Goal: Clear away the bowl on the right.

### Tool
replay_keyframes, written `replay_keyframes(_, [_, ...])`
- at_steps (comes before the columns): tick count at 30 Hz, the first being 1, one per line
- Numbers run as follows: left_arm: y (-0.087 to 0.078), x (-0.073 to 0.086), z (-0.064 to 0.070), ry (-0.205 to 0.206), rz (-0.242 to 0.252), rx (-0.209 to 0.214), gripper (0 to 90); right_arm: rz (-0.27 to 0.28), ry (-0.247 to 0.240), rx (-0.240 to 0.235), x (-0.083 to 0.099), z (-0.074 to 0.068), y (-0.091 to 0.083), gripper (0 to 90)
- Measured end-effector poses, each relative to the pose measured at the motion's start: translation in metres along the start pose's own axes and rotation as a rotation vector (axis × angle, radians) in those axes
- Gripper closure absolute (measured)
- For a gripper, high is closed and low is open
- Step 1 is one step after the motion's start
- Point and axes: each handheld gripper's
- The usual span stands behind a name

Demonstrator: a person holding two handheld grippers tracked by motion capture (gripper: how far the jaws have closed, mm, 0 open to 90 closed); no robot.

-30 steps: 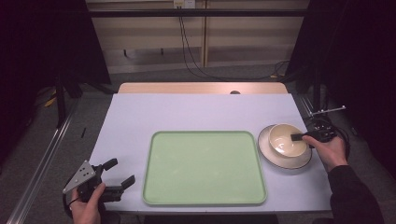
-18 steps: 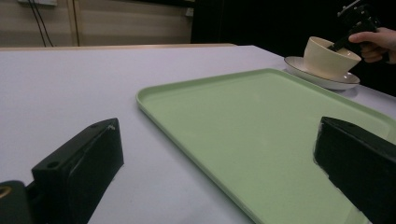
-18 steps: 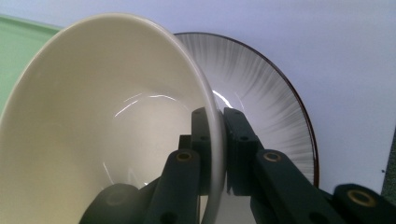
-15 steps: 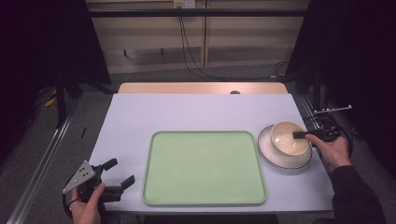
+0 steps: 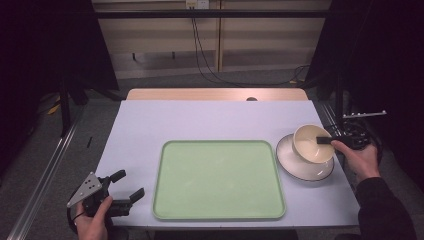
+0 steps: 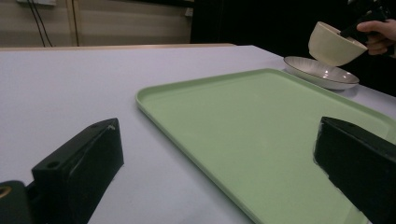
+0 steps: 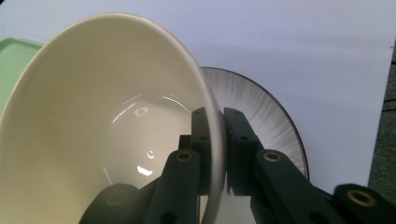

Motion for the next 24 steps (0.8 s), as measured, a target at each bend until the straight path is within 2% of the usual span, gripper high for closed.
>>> replay_keyframes(13, [0.0,0.0,0.0,0.004,-0.001,0.004,1.5,0.067,-0.011,-0.028,-0.006,-0.005,-0.02,84.1])
replay_keyframes(24, [0.0,0.0,0.0,0.004,-0.005,0.002,1.5,0.081,-0.028,-0.037,-0.012,-0.015,-0.022,84.0])
Point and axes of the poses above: each handheld gripper's, and its own axes: y roughly forward along the jaws, x roughly out of its underside, z roughly to its right, and after that the axes turned 8 degrees about -x, right-handed
